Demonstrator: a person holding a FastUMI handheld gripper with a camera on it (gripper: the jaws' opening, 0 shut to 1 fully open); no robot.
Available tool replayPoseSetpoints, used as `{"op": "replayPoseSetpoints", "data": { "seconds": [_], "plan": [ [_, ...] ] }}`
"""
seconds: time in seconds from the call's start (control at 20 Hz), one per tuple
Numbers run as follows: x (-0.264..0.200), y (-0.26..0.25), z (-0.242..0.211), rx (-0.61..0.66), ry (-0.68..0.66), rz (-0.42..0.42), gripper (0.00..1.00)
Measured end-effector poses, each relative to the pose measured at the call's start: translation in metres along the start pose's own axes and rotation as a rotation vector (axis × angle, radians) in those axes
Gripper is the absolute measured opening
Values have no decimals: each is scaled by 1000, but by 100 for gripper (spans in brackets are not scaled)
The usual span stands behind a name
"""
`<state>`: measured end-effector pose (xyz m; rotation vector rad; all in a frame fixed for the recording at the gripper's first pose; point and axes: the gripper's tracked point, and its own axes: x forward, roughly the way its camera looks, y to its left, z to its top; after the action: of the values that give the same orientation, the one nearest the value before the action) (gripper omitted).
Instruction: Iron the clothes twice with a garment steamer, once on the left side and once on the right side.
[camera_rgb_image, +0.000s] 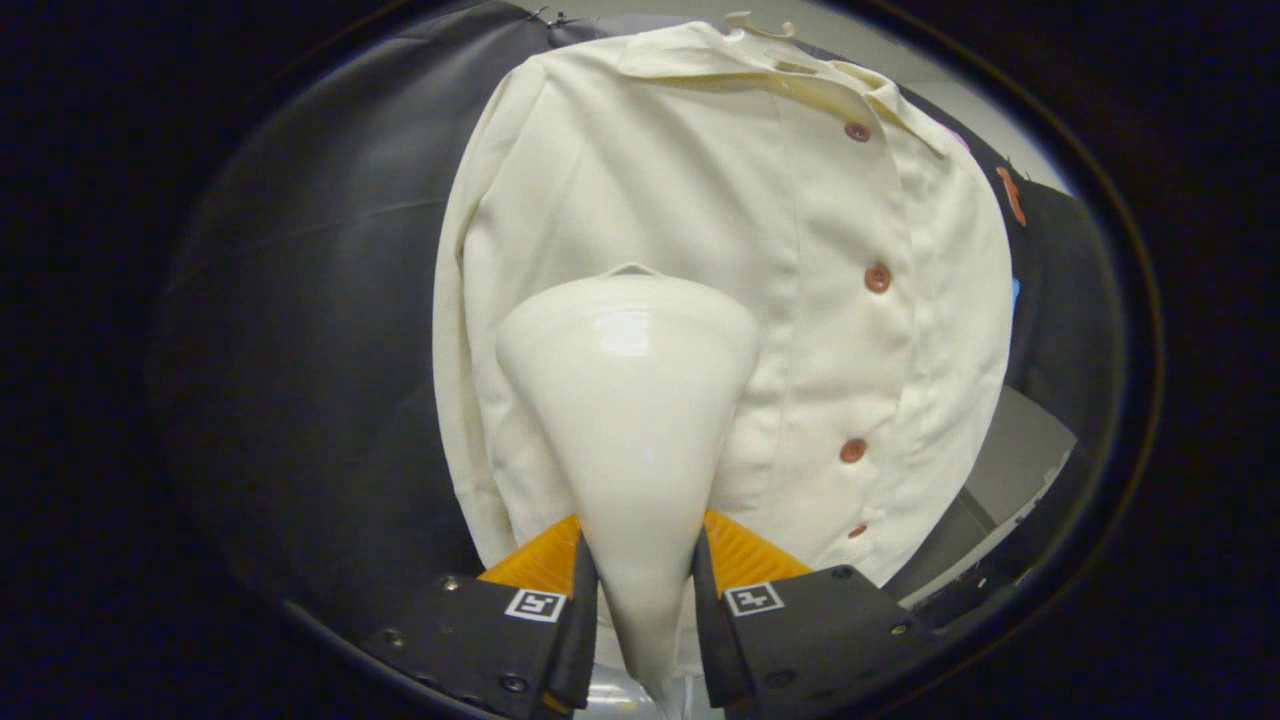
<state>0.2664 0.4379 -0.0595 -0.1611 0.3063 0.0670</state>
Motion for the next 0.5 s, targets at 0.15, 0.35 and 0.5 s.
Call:
{"op": "replayPoseSetpoints", "data": {
  "seconds": [0.15,0.35,0.5],
  "plan": [
    [13,4,-25,-11,36,2,43],
    [29,7,-53,-28,82,2,43],
    [42,7,-75,-39,119,-6,44]
  ]
}}
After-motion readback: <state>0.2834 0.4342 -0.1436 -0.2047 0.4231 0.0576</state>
